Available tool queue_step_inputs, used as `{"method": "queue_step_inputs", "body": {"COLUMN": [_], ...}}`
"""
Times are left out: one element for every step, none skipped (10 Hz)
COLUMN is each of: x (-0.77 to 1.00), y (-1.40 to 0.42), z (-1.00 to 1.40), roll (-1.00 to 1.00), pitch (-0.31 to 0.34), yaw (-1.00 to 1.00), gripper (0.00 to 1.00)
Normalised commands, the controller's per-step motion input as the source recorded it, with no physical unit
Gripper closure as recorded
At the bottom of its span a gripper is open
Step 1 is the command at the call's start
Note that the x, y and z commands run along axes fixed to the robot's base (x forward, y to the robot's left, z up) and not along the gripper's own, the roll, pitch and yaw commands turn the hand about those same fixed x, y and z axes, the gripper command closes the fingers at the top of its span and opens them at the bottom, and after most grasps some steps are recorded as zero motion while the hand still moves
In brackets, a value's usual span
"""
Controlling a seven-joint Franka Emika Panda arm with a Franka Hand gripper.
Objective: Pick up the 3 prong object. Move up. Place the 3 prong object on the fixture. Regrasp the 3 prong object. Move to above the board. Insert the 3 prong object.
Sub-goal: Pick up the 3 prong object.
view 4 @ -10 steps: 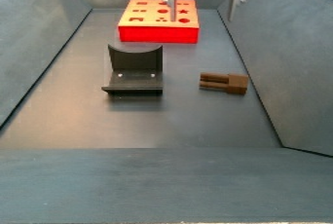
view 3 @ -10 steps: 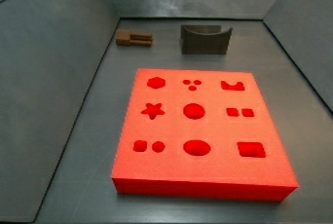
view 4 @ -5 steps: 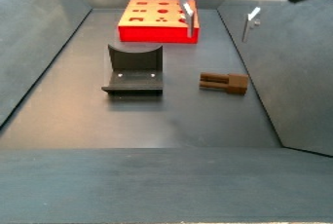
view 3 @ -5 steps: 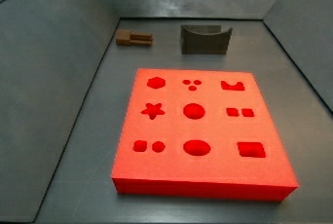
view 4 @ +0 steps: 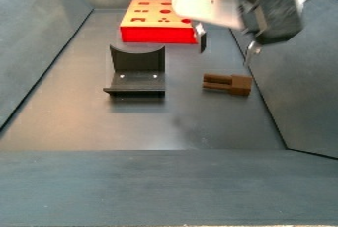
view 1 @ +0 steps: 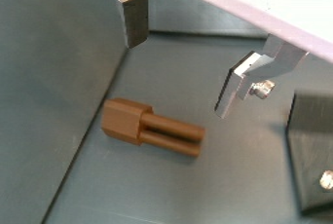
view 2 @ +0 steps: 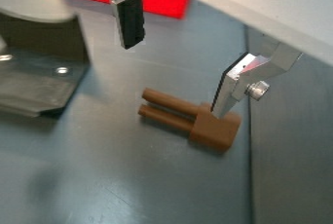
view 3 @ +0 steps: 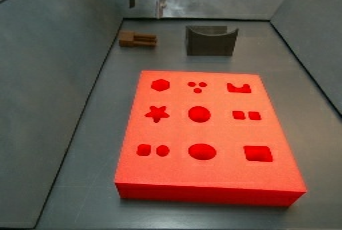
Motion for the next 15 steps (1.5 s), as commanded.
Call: {"method": "queue_step_inputs", "body": {"x": [0.12,0.0,0.0,0.0,0.0,0.0,0.0,-0.05,-0.29,-0.11,-0.15,-0.01,-0.05,-0.04,-0.03], "y": [0.0,0.0,0.02,0.0,0.0,0.0,0.0,0.0,0.0,0.0,0.0,0.0,0.0,0.0,0.0], "z": [0.0,-0.03,-0.31,-0.38,-0.38,-0.4,-0.41,-0.41,-0.33,-0.02,-0.27,-0.31,-0.28,-0.21,-0.2], "roll": [0.0,0.0,-0.09,-0.04,-0.01,0.0,0.0,0.0,-0.05,-0.01,-0.02,-0.01,-0.02,0.0,0.0], "pitch": [0.0,0.0,0.0,0.0,-0.011,-0.019,-0.023,-0.023,-0.284,-0.097,-0.06,-0.043,-0.01,0.0,0.0], "yaw": [-0.13,0.0,-0.64,-1.0,-1.0,-1.0,-1.0,-1.0,-0.27,0.0,-0.94,-1.0,-0.99,-1.0,-1.0], "gripper": [0.0,0.0,0.0,0.0,0.0,0.0,0.0,0.0,0.0,0.0,0.0,0.0,0.0,0.0,0.0]}}
